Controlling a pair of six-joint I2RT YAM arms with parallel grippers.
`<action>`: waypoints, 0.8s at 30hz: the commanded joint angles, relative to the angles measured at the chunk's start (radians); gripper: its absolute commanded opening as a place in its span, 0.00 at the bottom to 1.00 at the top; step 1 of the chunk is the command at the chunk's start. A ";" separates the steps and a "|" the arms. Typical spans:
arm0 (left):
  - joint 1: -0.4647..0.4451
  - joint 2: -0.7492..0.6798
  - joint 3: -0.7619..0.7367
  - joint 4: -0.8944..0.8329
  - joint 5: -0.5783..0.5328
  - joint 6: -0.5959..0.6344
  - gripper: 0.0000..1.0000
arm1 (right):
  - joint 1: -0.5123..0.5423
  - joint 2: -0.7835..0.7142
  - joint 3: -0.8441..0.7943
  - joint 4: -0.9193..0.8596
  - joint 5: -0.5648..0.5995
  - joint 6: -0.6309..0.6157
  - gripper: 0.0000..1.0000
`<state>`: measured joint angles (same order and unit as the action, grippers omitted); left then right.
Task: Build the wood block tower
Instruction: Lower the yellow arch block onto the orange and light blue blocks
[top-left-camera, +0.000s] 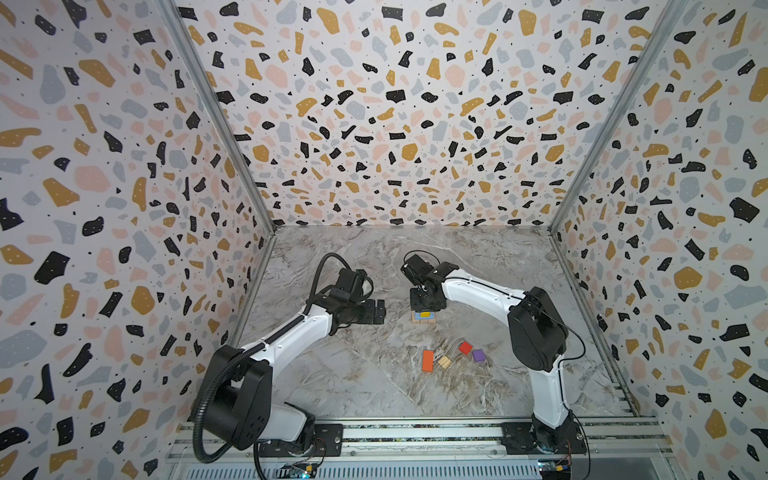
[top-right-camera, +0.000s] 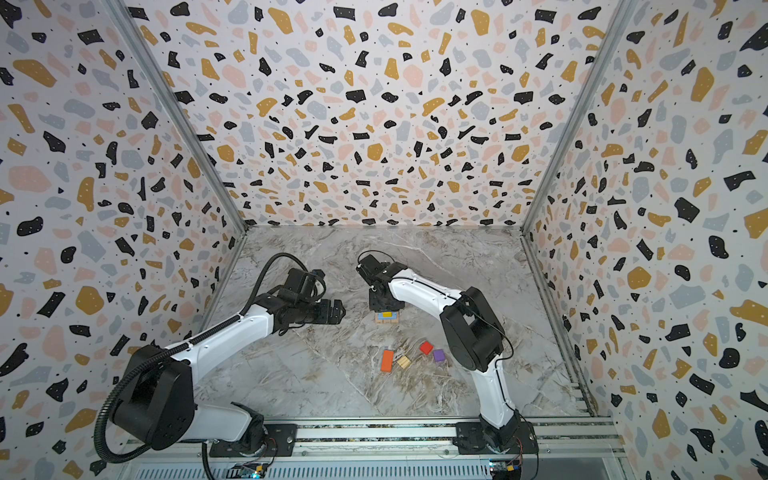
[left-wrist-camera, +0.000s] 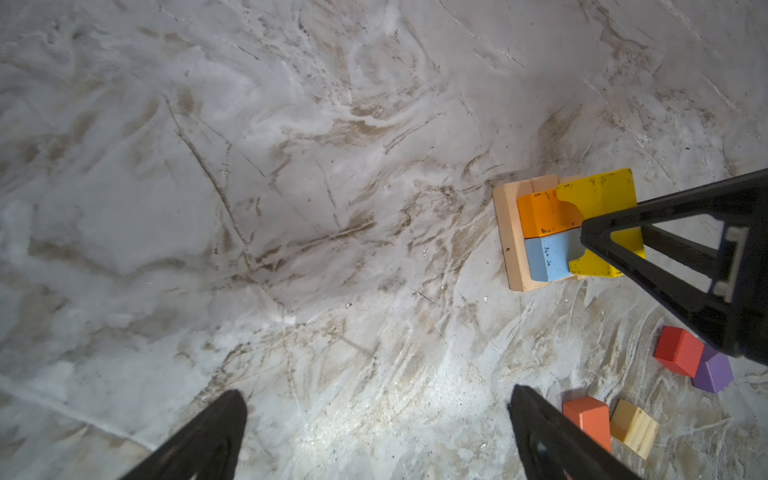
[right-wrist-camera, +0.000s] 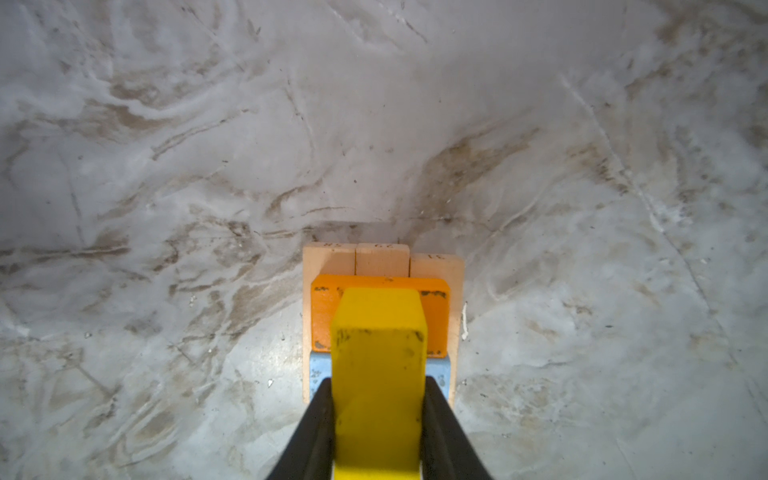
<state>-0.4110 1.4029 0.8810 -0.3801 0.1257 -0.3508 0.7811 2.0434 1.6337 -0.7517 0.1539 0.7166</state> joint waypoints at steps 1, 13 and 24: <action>0.005 -0.008 -0.008 0.012 0.012 0.020 1.00 | 0.006 -0.014 0.005 -0.034 0.025 0.003 0.29; 0.006 -0.006 -0.008 0.014 0.012 0.018 1.00 | 0.007 -0.015 0.000 -0.030 0.023 -0.002 0.36; 0.005 -0.005 -0.007 0.014 0.013 0.017 1.00 | 0.009 -0.024 0.011 -0.035 0.047 -0.005 0.37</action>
<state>-0.4095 1.4029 0.8810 -0.3798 0.1310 -0.3508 0.7856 2.0434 1.6337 -0.7517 0.1734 0.7143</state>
